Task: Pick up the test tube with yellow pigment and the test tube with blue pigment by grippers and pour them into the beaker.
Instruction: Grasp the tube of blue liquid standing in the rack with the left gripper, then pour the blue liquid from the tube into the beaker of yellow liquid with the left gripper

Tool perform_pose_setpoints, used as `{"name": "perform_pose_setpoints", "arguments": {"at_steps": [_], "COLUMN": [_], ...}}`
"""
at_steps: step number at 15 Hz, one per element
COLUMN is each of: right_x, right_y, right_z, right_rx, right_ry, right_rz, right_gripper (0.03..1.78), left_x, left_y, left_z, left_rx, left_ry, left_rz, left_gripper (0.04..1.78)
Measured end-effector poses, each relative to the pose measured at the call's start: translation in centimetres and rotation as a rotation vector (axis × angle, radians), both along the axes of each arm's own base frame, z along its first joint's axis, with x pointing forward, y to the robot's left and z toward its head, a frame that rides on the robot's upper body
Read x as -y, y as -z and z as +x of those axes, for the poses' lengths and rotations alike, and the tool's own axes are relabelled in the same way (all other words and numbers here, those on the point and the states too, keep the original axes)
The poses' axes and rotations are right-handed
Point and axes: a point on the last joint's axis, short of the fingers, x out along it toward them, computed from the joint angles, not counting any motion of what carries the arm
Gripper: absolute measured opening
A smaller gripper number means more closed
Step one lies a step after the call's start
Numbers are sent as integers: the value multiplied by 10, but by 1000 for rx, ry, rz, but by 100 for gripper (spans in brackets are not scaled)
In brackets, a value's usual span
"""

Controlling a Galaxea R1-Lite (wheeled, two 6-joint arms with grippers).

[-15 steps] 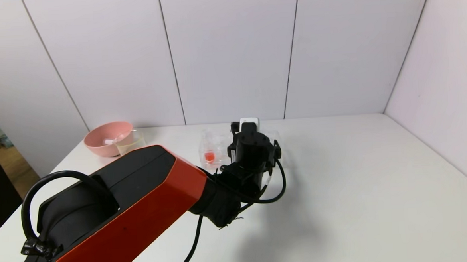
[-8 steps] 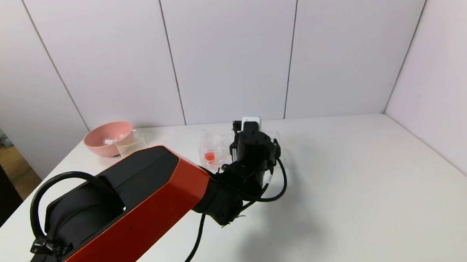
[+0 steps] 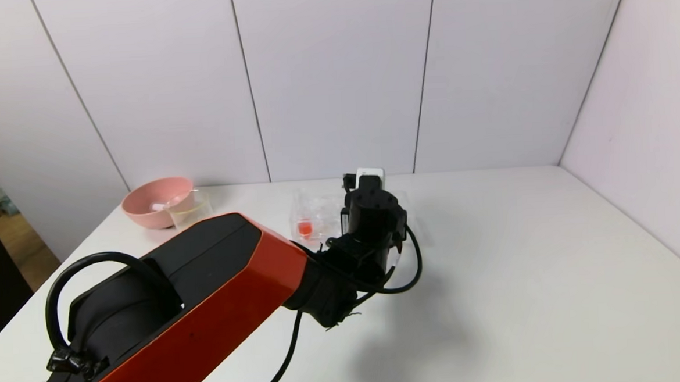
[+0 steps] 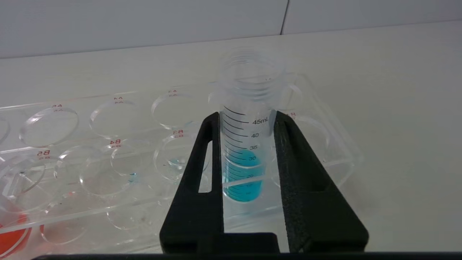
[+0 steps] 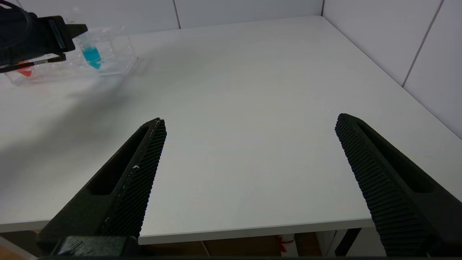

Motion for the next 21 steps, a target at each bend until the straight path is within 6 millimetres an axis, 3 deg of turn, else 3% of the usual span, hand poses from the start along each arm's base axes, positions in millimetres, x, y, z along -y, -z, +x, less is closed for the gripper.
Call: {"name": "perform_pose_setpoints", "arguments": {"at_steps": [13,21], "right_x": [0,0], "right_y": [0,0], "right_z": [0,0], "right_rx": [0,0], "right_ry": [0,0], "right_rz": [0,0], "right_gripper": [171,171], "left_x": [-1,-4], "left_y": [-6,-31], "left_z": [1,-6], "left_rx": [9,52], "left_ry": [-5,-3], "left_rz": [-2,-2], "left_gripper": [42,42]}}
